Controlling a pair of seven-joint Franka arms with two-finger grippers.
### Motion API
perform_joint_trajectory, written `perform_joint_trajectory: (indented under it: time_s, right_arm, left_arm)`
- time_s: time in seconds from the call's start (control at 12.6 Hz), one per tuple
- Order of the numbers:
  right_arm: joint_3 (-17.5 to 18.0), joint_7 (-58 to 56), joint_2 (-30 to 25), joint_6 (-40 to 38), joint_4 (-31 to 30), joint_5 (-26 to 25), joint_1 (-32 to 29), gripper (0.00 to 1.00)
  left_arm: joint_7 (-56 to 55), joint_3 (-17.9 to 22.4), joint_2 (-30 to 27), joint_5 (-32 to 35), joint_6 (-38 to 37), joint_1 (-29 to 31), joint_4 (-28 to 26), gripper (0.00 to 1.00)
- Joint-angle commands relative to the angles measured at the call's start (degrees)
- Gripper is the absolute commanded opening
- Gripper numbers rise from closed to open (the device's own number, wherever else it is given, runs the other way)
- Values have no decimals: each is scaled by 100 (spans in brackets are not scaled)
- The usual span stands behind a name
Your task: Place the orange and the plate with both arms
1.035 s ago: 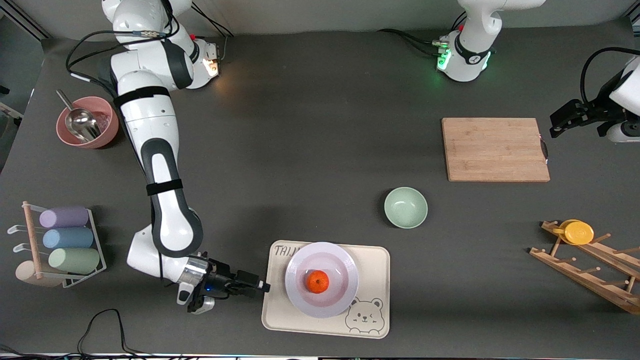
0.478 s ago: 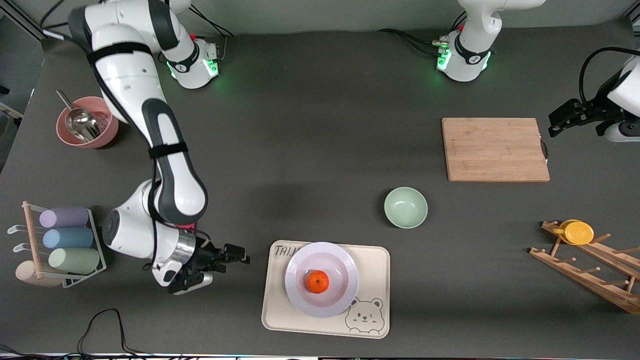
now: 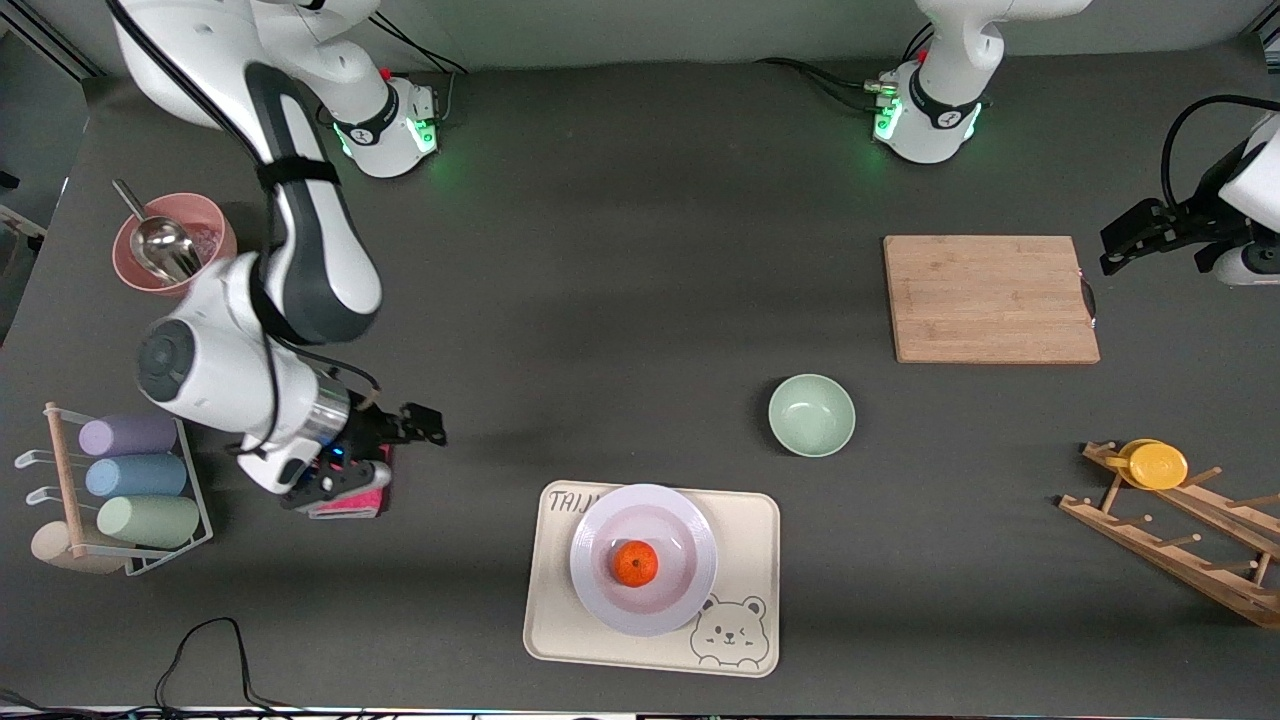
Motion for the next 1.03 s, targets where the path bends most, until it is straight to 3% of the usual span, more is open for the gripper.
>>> perform_joint_trajectory:
  time_s: [0.0,0.4,0.64,0.96]
  right_arm:
    - [-28,785,-814,-661,-351,-869,179,100]
    - [-184,1236,-1738,-1831,-466,-1599,154,100]
    - [-379,1270,-1853,-2446,-299,-1619,119,100]
    - [-862,1271,-2037,-2580,-220,-1486,118,100]
  left_arm:
    - [14,-10,20,41,13,78,38,100]
    - [14,-19,142,32,57,70,38,100]
    - [23,-19,169,14,75,70,46,100]
    - [23,-27,65,67,-109,70,73,100]
